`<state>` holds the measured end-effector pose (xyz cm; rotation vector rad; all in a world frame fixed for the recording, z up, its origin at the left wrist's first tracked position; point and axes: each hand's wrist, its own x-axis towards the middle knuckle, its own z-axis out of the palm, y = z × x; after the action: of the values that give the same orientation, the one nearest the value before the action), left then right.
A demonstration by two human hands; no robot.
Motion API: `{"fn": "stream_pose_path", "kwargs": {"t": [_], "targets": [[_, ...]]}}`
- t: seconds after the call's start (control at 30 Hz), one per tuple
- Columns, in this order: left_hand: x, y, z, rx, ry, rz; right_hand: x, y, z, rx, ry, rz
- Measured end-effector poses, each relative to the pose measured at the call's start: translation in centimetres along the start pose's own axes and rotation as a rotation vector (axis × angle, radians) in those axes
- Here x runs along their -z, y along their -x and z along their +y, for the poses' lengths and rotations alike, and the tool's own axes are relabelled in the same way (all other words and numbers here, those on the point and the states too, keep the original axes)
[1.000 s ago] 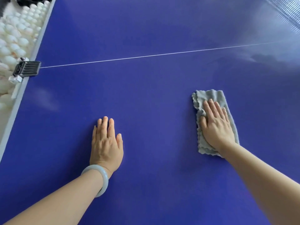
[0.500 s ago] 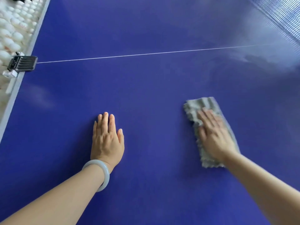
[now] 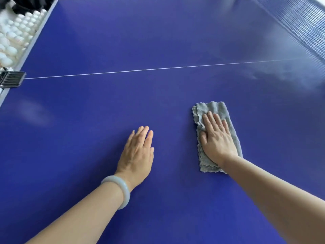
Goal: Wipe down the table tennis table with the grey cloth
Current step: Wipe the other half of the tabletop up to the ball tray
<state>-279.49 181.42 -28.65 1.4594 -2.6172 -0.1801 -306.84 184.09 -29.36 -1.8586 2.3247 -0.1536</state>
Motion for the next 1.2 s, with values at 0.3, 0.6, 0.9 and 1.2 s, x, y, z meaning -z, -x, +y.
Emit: {"fn": "stream_pose_path", "kwargs": {"t": [0.3,0.6,0.9,1.2], "targets": [[-2.5,-6.0,4.2,0.188,-0.013,-0.006,0.6,2.8,2.7,0.685,-0.016,-0.153],[-2.4,-6.2,4.3,0.208,-0.010,-0.020,2.1,-12.1,4.0,0.158,-0.053,-0.010],[-2.3,-6.2,4.3,0.217,-0.046,-0.037,0.6,-8.4,1.3,0.792,-0.080,-0.129],[-2.0,-6.3,4.4,0.222,-0.038,-0.080,0.1,-19.4,-7.2,0.166,-0.119,-0.023]]}}
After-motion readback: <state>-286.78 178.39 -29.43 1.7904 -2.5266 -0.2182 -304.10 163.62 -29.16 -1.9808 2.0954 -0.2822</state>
